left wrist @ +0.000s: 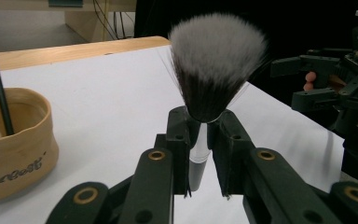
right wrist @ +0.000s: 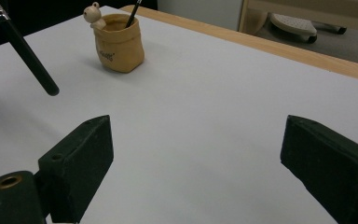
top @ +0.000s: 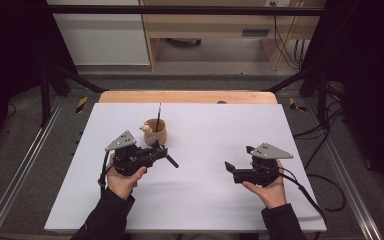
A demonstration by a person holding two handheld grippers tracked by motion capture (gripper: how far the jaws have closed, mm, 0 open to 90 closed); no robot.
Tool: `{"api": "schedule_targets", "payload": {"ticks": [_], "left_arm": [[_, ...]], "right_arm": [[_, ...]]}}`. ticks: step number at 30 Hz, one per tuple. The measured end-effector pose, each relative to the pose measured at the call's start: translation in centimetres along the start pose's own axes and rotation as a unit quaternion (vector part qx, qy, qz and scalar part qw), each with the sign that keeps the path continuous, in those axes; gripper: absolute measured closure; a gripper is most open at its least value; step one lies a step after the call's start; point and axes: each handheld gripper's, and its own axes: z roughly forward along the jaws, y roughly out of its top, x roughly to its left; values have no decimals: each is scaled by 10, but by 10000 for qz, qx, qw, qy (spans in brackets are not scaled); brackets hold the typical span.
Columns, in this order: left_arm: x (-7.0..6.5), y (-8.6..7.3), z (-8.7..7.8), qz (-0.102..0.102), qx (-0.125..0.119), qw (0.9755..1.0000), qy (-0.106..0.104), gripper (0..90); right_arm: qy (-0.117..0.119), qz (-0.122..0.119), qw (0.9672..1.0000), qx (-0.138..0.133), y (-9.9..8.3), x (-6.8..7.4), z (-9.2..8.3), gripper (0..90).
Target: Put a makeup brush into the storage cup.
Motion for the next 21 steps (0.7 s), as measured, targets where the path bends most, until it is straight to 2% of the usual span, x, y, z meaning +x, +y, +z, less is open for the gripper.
{"api": "schedule_targets", "payload": {"ticks": [8, 10, 17, 21], "left_arm": [[5, 6, -6, 34, 44, 9998, 177, 770], [8, 9, -8, 45, 32, 9997, 228, 770], [14, 15, -14, 91, 113, 9990, 418, 770], [15, 20, -16, 131, 97, 9987, 486, 771]], "right_arm": [[-73, 158, 9998, -22, -5, -9, -6, 90], [-133, 122, 9998, 1, -5, -10, -8, 87], [-148, 97, 9998, -65, -6, -11, -13, 89], [-111, 206, 9997, -67, -9, -14, -14, 88]]}}
